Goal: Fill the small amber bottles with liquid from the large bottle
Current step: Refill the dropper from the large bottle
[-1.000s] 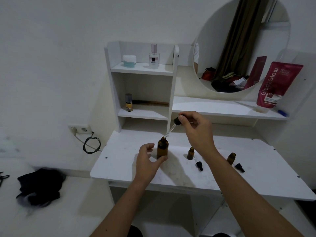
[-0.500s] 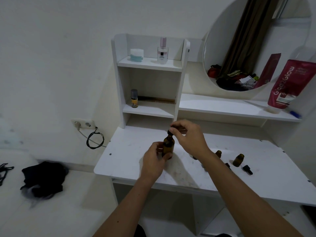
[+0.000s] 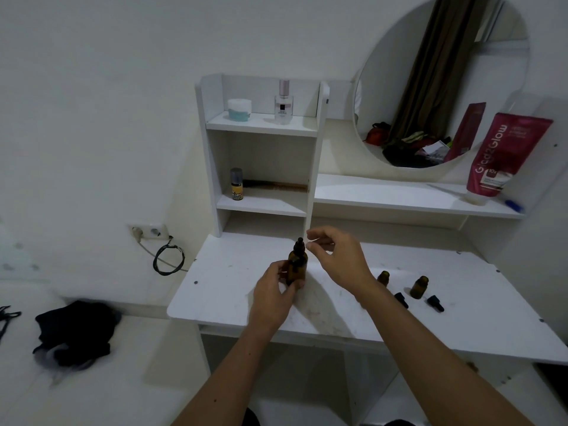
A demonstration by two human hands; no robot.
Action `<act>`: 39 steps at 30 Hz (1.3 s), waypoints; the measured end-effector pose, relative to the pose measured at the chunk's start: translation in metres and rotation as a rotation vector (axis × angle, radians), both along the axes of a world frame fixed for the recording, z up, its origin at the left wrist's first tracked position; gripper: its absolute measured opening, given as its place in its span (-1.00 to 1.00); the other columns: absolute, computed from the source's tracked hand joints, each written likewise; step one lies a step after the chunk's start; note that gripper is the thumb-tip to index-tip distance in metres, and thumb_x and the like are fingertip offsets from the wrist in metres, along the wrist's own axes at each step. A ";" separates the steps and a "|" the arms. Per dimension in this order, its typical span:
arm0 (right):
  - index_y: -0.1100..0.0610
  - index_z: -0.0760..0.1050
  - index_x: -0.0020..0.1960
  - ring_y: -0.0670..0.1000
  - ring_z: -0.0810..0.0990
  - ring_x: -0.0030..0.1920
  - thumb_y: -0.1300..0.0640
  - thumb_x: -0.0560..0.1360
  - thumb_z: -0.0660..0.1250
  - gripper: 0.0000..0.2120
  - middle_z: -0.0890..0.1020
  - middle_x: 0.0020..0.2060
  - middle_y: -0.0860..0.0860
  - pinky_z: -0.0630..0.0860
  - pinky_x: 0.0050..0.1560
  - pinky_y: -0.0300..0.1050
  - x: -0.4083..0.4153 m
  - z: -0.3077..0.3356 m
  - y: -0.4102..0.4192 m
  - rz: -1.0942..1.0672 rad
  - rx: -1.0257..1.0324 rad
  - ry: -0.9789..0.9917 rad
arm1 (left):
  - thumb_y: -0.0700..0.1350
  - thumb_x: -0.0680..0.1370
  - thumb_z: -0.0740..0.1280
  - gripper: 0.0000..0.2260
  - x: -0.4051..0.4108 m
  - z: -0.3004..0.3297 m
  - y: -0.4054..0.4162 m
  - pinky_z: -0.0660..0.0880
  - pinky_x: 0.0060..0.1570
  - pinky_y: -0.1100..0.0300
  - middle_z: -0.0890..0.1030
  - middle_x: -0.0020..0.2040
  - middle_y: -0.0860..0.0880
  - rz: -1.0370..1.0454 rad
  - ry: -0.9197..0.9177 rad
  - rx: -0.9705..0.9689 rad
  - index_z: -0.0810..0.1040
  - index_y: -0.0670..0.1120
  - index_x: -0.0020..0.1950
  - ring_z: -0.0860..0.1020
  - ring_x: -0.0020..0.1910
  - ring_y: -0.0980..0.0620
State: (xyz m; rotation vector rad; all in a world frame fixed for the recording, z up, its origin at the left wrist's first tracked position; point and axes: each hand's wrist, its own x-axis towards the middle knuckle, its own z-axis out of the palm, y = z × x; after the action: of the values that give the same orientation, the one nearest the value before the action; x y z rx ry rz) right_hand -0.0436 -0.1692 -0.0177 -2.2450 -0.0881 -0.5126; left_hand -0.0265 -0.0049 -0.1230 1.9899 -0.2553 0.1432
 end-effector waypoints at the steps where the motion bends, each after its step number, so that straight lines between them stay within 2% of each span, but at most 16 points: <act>1: 0.08 0.64 0.22 -0.25 0.64 -0.02 0.12 0.57 0.45 -0.77 0.70 0.01 -0.11 0.47 -0.02 -0.57 -0.004 0.001 -0.003 -0.003 0.008 -0.007 | 0.07 0.54 0.46 -0.57 -0.002 0.000 0.000 0.52 0.30 0.13 0.60 0.27 0.12 0.008 -0.001 0.011 0.45 0.07 0.37 0.57 0.23 0.08; 5: 0.07 0.64 0.21 -0.24 0.64 -0.01 0.13 0.56 0.46 -0.78 0.70 0.01 -0.10 0.48 -0.01 -0.57 -0.022 0.002 -0.020 -0.033 0.032 -0.029 | 0.10 0.52 0.48 -0.47 -0.012 0.001 -0.001 0.48 0.28 0.16 0.53 0.36 0.12 0.060 -0.019 0.004 0.40 0.07 0.44 0.53 0.26 0.09; 8: 0.05 0.64 0.21 -0.26 0.65 -0.01 0.12 0.56 0.46 -0.77 0.70 0.00 -0.13 0.50 0.00 -0.55 -0.039 -0.001 -0.038 -0.074 0.042 -0.033 | 0.01 0.50 0.52 -0.45 -0.020 0.005 0.001 0.54 0.27 0.08 0.51 0.37 0.06 0.163 -0.023 -0.125 0.40 0.05 0.42 0.53 0.25 0.04; 13: 0.04 0.68 0.11 -0.22 0.67 -0.05 0.12 0.54 0.48 -0.85 0.71 -0.05 -0.14 0.60 0.04 -0.36 -0.069 -0.027 -0.074 -0.158 0.027 0.029 | -0.05 0.50 0.52 -0.57 -0.046 0.007 -0.010 0.53 0.07 0.31 0.57 0.19 0.07 0.160 -0.081 -0.235 0.46 0.02 0.31 0.57 0.09 0.07; 18: 0.08 0.67 0.11 -0.19 0.65 -0.10 0.10 0.52 0.50 -0.82 0.69 -0.12 -0.08 0.65 0.06 -0.15 -0.093 -0.065 -0.086 -0.300 0.063 0.099 | 0.01 0.53 0.49 -0.70 -0.055 0.004 -0.044 0.51 0.02 0.37 0.60 0.06 0.21 0.025 -0.051 -0.188 0.52 0.14 0.22 0.58 0.07 0.21; 22: 0.09 0.64 0.19 -0.13 0.62 -0.12 -0.02 0.52 0.49 -0.69 0.66 -0.08 -0.03 0.64 0.04 -0.15 -0.103 -0.093 -0.073 -0.421 0.021 0.121 | 0.02 0.53 0.49 -0.61 -0.049 0.000 -0.071 0.49 0.11 0.42 0.58 0.15 0.24 -0.106 -0.002 -0.148 0.50 0.08 0.33 0.55 0.16 0.30; 26: 0.11 0.65 0.16 -0.08 0.60 -0.05 -0.08 0.49 0.51 -0.65 0.64 0.00 -0.01 0.62 0.05 -0.13 -0.100 -0.106 -0.065 -0.477 -0.001 0.092 | 0.00 0.54 0.49 -0.52 -0.036 0.001 -0.088 0.44 0.15 0.45 0.57 0.27 0.13 -0.156 0.025 -0.107 0.46 -0.01 0.42 0.55 0.23 0.20; 32: 0.10 0.68 -0.01 -0.14 0.52 -0.09 0.03 0.51 0.50 -0.85 0.64 -0.06 -0.01 0.41 -0.05 -0.37 -0.095 -0.115 -0.061 -0.498 -0.073 0.053 | -0.02 0.54 0.49 -0.53 -0.018 0.005 -0.104 0.47 0.18 0.40 0.59 0.28 0.08 -0.161 0.019 -0.059 0.47 -0.03 0.42 0.56 0.21 0.15; 34: 0.09 0.67 -0.03 -0.14 0.55 -0.15 0.06 0.53 0.49 -0.89 0.63 -0.11 -0.05 0.46 -0.10 -0.39 -0.097 -0.113 -0.063 -0.497 -0.024 0.044 | -0.01 0.54 0.49 -0.57 -0.013 0.004 -0.108 0.53 0.22 0.29 0.61 0.25 0.09 -0.165 0.003 -0.039 0.49 -0.01 0.38 0.58 0.19 0.15; 36: 0.07 0.66 -0.02 -0.16 0.60 -0.15 0.09 0.53 0.49 -0.93 0.63 -0.14 -0.10 0.59 -0.07 -0.25 -0.101 -0.109 -0.067 -0.498 0.076 0.021 | -0.03 0.54 0.49 -0.65 -0.009 0.002 -0.111 0.57 0.21 0.23 0.64 0.18 0.12 -0.160 -0.013 -0.039 0.54 0.00 0.31 0.61 0.13 0.18; 39: 0.04 0.65 0.00 -0.17 0.66 -0.12 0.15 0.52 0.50 -0.92 0.69 -0.15 -0.13 0.66 0.00 -0.16 -0.108 -0.100 -0.073 -0.516 0.298 0.000 | -0.05 0.55 0.47 -0.73 -0.005 0.000 -0.113 0.56 0.15 0.33 0.66 0.11 0.12 -0.156 -0.028 -0.026 0.58 0.00 0.23 0.61 0.08 0.23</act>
State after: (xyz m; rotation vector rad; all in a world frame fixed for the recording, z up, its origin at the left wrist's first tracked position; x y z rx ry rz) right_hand -0.1511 -0.2418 -0.1176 -1.9623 0.5464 -0.7425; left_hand -0.0317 -0.1176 -0.1229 1.9352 -0.4236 0.0737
